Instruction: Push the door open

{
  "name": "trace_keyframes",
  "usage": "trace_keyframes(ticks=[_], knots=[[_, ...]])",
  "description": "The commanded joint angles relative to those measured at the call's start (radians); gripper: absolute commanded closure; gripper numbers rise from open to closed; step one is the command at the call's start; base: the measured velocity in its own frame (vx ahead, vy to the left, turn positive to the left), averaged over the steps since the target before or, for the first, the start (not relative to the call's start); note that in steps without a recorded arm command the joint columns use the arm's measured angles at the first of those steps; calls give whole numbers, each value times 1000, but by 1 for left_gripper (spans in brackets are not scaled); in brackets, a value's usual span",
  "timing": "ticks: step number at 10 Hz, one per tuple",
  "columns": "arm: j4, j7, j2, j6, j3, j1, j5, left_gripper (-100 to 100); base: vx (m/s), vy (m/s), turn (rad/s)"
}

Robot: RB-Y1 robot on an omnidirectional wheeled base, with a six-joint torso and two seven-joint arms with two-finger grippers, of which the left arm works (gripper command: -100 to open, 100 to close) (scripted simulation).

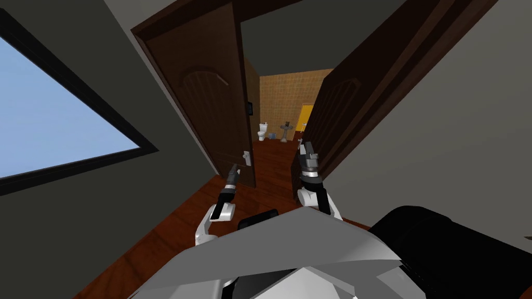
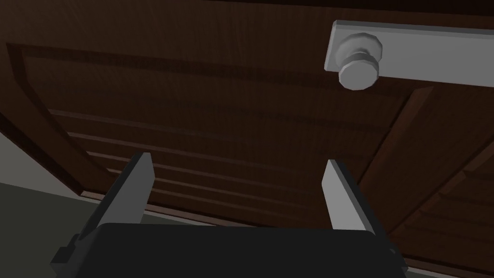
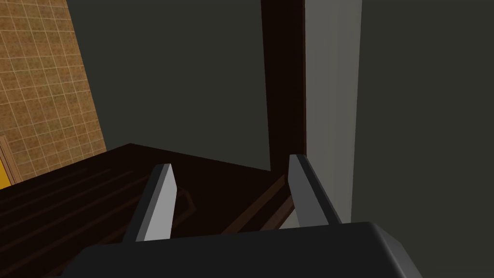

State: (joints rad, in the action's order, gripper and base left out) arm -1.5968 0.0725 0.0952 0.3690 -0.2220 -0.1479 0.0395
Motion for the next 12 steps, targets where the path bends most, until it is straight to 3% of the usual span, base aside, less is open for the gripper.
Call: trace_keyframes(ticks=[1, 12], knots=[[40, 8, 2, -11, -13, 29, -2, -100, 57, 120, -111], [303, 58, 5, -71, -118, 187, -14, -100, 83, 151, -106]])
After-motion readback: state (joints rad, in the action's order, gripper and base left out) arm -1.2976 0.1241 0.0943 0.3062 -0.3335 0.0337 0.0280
